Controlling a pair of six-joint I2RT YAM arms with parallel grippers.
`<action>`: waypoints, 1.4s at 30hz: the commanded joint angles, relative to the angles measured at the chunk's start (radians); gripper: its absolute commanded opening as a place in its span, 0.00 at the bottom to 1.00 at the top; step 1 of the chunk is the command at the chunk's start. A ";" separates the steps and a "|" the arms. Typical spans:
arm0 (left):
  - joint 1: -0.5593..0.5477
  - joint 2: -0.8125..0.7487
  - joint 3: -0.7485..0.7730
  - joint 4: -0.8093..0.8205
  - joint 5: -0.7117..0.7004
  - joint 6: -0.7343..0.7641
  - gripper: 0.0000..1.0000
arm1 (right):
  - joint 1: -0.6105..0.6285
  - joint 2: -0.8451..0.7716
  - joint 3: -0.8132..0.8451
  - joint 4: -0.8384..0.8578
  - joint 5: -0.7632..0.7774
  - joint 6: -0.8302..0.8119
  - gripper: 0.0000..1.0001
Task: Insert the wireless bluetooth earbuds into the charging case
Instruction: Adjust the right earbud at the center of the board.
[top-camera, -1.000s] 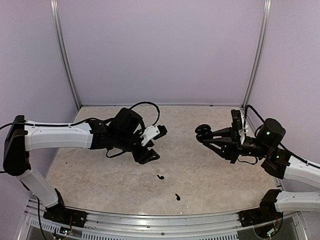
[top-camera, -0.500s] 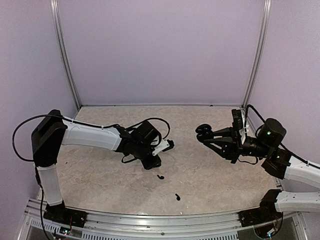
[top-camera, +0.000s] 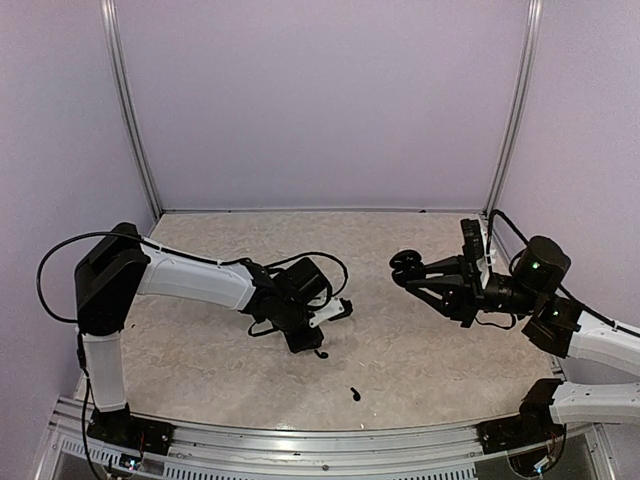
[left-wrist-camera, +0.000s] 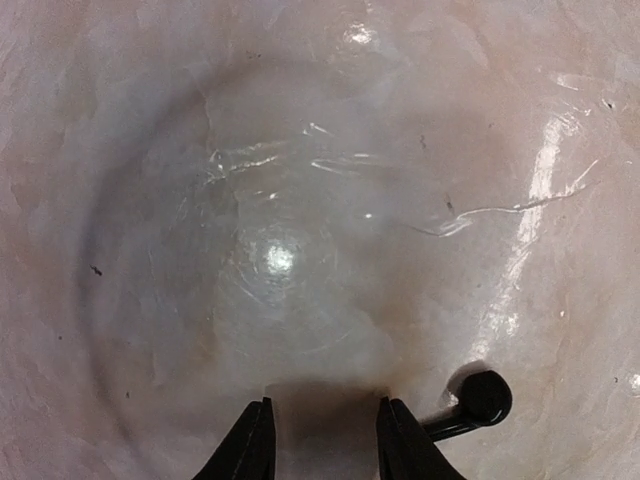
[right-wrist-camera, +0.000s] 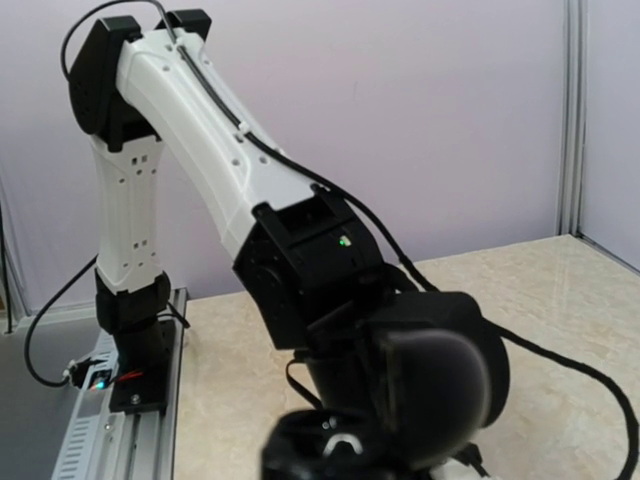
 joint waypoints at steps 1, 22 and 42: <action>-0.024 0.006 0.003 -0.054 0.025 0.004 0.36 | -0.009 0.000 0.038 -0.023 -0.005 -0.008 0.00; -0.123 0.036 0.068 -0.190 0.120 -0.094 0.35 | -0.009 -0.010 0.056 -0.050 0.002 0.003 0.00; 0.025 -0.168 -0.076 0.084 0.172 -0.185 0.44 | -0.009 -0.017 0.056 -0.063 0.007 0.002 0.00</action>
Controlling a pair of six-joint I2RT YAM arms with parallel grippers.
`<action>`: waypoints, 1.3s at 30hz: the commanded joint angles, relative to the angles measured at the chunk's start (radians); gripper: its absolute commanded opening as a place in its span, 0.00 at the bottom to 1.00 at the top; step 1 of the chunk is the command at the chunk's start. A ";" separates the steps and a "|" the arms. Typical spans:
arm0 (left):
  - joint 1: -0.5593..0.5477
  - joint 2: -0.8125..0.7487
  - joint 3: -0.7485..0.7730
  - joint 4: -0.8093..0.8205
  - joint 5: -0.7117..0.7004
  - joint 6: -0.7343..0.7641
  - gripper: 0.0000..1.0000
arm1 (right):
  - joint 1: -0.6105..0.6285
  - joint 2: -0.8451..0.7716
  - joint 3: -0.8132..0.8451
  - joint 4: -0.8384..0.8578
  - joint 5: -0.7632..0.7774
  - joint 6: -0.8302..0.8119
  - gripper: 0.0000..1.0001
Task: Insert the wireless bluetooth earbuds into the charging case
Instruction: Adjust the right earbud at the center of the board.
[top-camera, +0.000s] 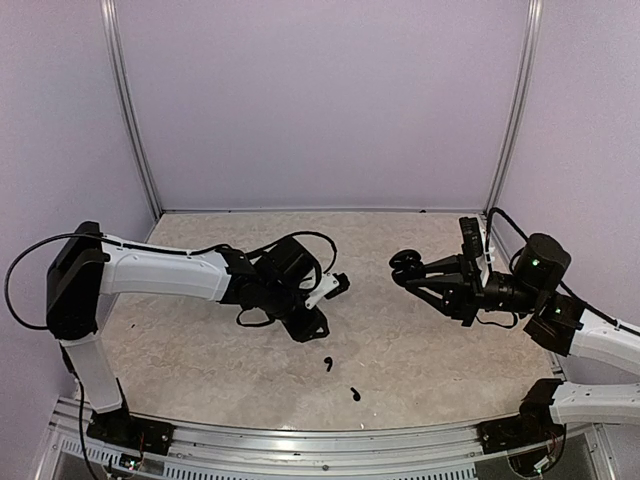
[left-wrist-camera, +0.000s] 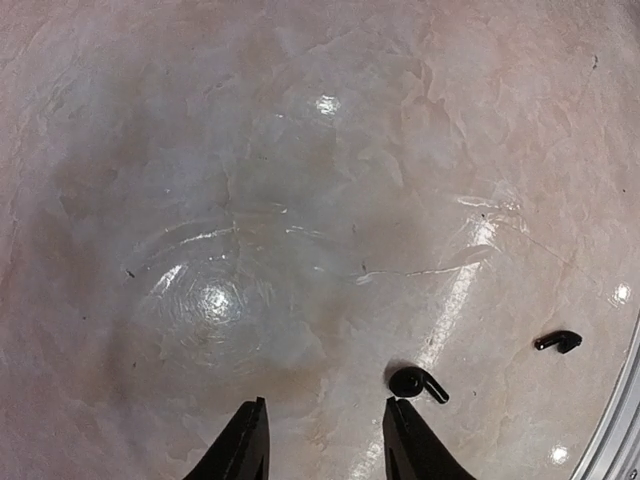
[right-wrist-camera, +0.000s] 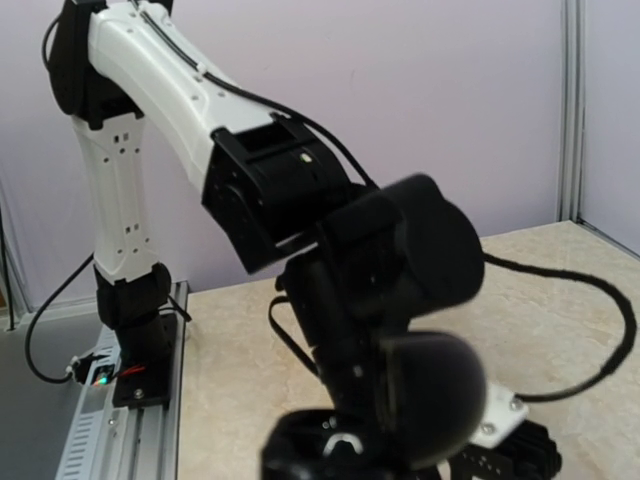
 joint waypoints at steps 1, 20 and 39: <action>0.020 -0.019 -0.058 0.068 0.052 0.055 0.47 | -0.010 -0.011 0.034 -0.011 0.004 0.000 0.00; -0.061 0.081 -0.099 0.102 -0.043 0.239 0.65 | -0.010 -0.010 0.038 -0.035 0.011 -0.015 0.00; -0.028 0.100 -0.087 0.198 0.090 0.203 0.58 | -0.010 -0.002 0.037 -0.037 0.015 -0.019 0.00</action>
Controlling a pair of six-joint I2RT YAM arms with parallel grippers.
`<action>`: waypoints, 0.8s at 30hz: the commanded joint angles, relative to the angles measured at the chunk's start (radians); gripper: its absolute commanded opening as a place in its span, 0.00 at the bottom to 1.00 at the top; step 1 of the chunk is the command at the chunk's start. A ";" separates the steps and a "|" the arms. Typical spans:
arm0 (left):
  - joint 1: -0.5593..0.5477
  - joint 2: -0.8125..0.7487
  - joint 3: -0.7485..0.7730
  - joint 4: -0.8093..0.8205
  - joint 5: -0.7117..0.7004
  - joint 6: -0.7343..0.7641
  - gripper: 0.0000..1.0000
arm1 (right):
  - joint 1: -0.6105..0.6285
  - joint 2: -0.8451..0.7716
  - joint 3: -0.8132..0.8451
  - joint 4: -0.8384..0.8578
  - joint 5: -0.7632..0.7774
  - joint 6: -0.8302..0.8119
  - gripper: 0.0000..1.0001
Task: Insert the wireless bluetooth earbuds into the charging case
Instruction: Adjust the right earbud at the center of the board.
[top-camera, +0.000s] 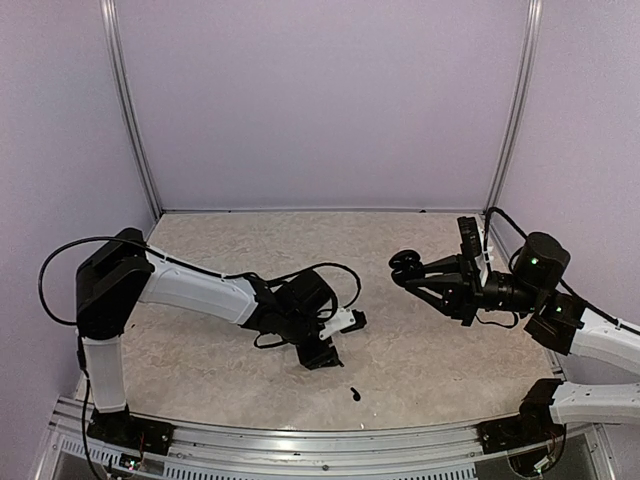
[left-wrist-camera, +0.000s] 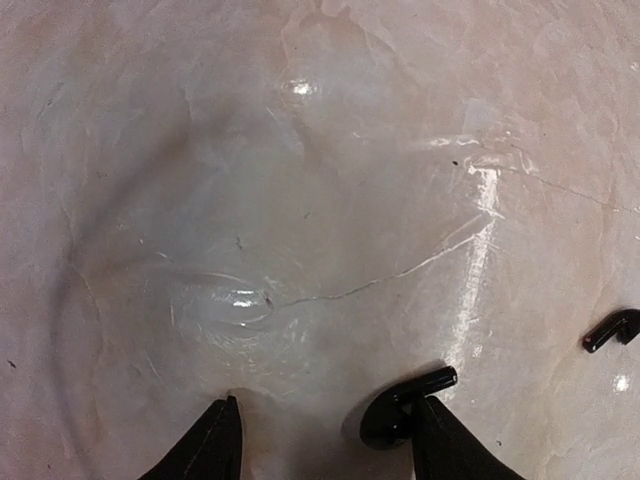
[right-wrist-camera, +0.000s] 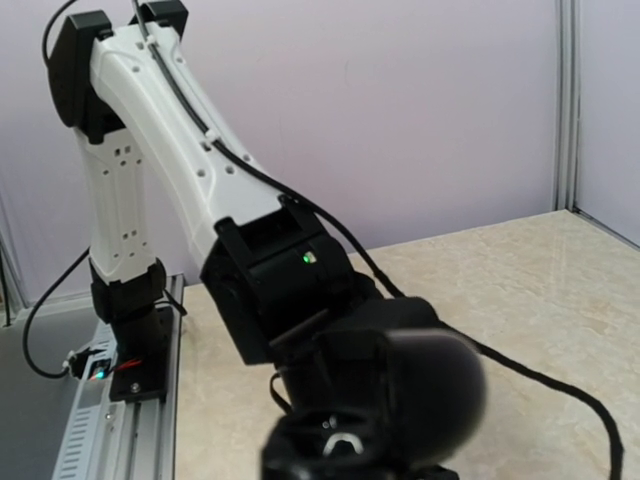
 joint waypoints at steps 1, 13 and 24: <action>0.042 -0.081 -0.108 0.109 0.107 -0.002 0.57 | -0.010 -0.003 0.025 -0.003 0.006 -0.010 0.00; 0.101 -0.247 -0.375 0.512 0.306 0.034 0.56 | -0.012 -0.005 0.018 0.010 0.000 -0.005 0.00; -0.064 -0.226 -0.353 0.445 0.215 0.173 0.60 | -0.013 0.007 0.029 -0.010 0.005 -0.009 0.00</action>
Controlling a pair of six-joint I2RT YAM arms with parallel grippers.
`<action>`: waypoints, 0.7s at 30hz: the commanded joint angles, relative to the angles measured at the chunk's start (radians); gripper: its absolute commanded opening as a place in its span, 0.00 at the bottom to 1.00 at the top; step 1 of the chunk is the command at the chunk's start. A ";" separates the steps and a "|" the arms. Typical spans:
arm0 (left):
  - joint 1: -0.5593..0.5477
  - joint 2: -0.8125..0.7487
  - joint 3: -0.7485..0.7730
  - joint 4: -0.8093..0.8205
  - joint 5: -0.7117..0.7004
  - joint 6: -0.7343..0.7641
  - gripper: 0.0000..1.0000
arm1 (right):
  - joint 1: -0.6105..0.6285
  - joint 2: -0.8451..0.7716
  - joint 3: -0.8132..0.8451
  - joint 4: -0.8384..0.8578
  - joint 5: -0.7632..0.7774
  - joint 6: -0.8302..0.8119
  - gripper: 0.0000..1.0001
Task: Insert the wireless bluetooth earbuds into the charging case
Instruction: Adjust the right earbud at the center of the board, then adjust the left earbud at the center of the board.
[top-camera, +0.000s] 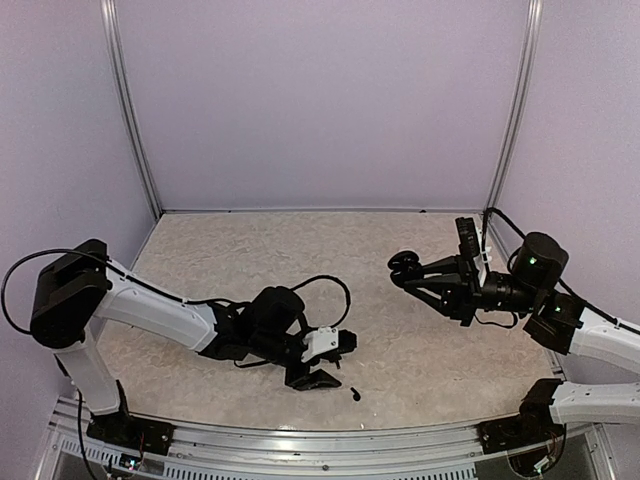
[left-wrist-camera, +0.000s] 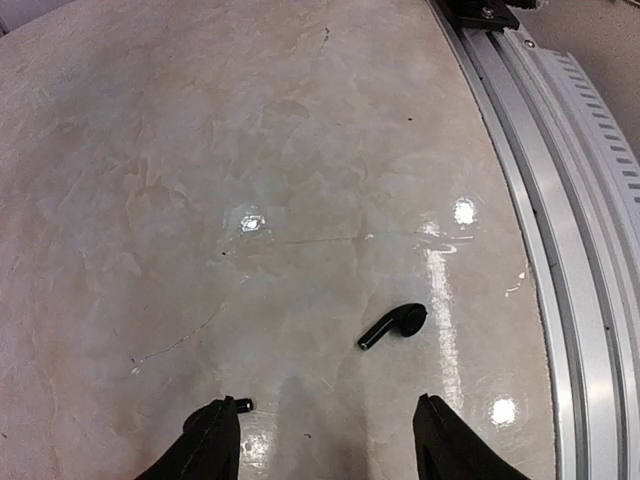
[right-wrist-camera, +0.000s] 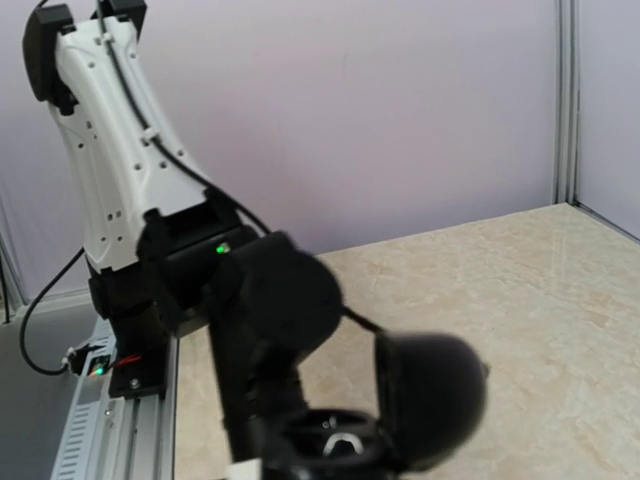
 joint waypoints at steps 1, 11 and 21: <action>-0.043 0.010 0.025 -0.012 -0.045 0.055 0.61 | -0.012 -0.002 0.029 -0.006 0.005 -0.002 0.00; -0.118 0.122 0.114 -0.055 -0.131 0.073 0.63 | -0.017 -0.014 0.028 -0.018 0.010 -0.002 0.00; -0.156 0.210 0.191 -0.074 -0.212 0.062 0.60 | -0.025 -0.018 0.029 -0.024 0.010 -0.003 0.00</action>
